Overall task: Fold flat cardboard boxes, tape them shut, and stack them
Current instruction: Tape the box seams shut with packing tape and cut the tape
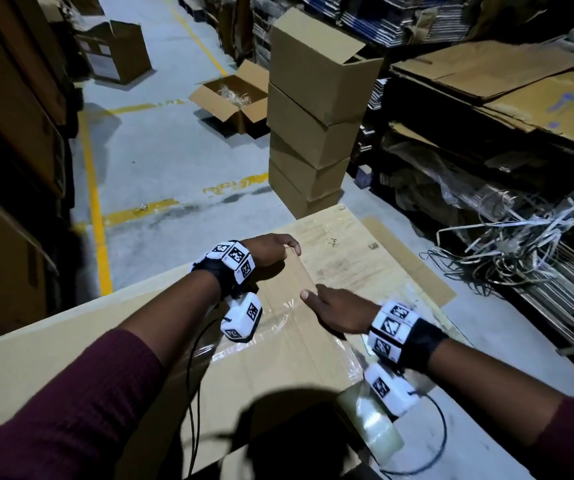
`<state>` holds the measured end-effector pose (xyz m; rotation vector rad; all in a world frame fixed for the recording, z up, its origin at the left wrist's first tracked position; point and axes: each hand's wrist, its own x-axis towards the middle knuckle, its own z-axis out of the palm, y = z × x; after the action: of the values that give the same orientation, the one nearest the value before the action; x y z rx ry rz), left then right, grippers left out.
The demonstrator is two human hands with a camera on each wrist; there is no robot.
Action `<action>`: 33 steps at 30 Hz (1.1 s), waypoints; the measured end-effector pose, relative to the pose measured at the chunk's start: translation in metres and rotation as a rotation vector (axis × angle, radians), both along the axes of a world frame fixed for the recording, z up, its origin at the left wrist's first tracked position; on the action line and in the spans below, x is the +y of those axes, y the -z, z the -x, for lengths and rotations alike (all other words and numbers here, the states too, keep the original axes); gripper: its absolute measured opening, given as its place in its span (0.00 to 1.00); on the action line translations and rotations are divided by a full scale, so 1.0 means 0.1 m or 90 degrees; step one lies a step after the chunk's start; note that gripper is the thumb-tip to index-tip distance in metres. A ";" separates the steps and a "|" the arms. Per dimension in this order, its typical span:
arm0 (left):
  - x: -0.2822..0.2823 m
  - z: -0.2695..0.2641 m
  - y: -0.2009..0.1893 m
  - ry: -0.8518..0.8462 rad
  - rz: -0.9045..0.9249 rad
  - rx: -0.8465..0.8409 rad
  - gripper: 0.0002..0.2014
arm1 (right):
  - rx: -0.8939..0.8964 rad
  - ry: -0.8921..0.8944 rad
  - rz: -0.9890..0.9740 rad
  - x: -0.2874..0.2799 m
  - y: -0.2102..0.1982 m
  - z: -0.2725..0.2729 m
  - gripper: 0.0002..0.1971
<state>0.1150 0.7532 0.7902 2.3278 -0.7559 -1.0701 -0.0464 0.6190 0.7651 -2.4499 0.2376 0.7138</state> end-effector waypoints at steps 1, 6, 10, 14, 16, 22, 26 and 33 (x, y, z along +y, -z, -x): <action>-0.01 -0.01 0.01 0.006 -0.002 -0.005 0.19 | -0.018 0.020 -0.025 -0.02 0.05 0.17 0.37; 0.00 0.01 0.05 -0.013 0.011 -0.033 0.20 | -0.125 0.126 -0.118 0.07 0.24 0.86 0.36; 0.06 0.04 0.06 -0.078 0.030 -0.069 0.18 | -0.352 0.110 -0.078 0.25 0.40 0.98 0.30; 0.18 -0.02 0.03 -0.150 -0.062 -0.190 0.23 | -0.448 -0.041 0.013 0.29 0.48 0.69 0.31; 0.26 -0.01 -0.02 -0.176 -0.135 -0.249 0.33 | -0.425 -0.055 0.017 0.31 0.46 0.53 0.33; 0.43 0.54 -0.07 -0.153 -0.100 -0.328 0.31 | -0.375 -0.031 0.042 0.36 0.46 0.25 0.41; 0.52 1.01 0.02 -0.146 -0.054 -0.296 0.24 | -0.344 -0.019 0.051 0.40 0.44 0.24 0.38; 0.58 1.50 0.01 -0.150 -0.081 -0.361 0.13 | -0.260 -0.166 0.053 0.18 0.27 0.24 0.40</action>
<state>-0.0347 0.8112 0.7888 2.7820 -0.5912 -0.3591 -0.0709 0.6368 0.7376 -2.6681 -0.2165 0.2947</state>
